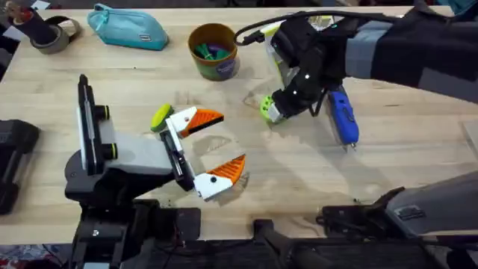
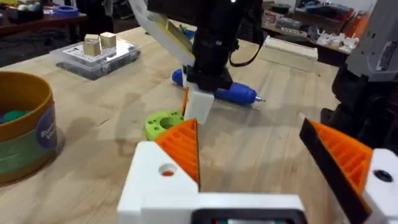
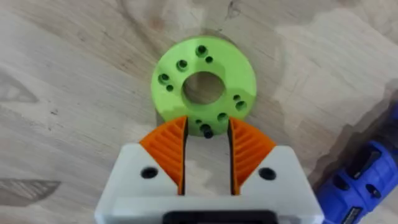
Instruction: Pick up the gripper from the table and insert it into the empty holder that is missing its gripper. Then pick up a screw, insert it into the mounting hole, and use the screwdriver to tighten it. Finally, clean up the table by picking up the vegetable and placing it into the bucket.
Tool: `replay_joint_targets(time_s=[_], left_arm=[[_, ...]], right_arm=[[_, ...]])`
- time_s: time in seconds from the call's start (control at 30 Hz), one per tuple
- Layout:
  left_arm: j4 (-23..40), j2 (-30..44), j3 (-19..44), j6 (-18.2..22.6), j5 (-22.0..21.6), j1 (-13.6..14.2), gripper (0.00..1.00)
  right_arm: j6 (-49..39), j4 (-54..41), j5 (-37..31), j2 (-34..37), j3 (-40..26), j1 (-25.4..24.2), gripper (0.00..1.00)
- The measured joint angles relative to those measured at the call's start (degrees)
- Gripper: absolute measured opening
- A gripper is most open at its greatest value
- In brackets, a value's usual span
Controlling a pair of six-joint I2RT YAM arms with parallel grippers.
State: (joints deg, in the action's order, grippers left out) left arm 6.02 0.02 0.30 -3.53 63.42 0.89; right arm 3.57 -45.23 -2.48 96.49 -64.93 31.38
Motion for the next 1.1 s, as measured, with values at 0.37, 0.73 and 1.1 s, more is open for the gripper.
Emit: replay_joint_targets(time_s=[0.37, 0.73, 1.1], left_arm=[[0.0, 0.0, 0.0, 0.0, 0.0, 0.0, 0.988], [0.0, 0.0, 0.0, 0.0, 0.0, 0.0, 0.987], [0.0, 0.0, 0.0, 0.0, 0.0, 0.0, 0.986]], right_arm=[[-0.2, 0.0, 0.0, 0.0, 0.0, 0.0, 0.207], [-0.2, -0.2, 0.0, 0.0, 0.0, 0.0, 0.133], [-0.4, -0.3, 0.0, 0.0, 0.0, 0.0, 0.007]])
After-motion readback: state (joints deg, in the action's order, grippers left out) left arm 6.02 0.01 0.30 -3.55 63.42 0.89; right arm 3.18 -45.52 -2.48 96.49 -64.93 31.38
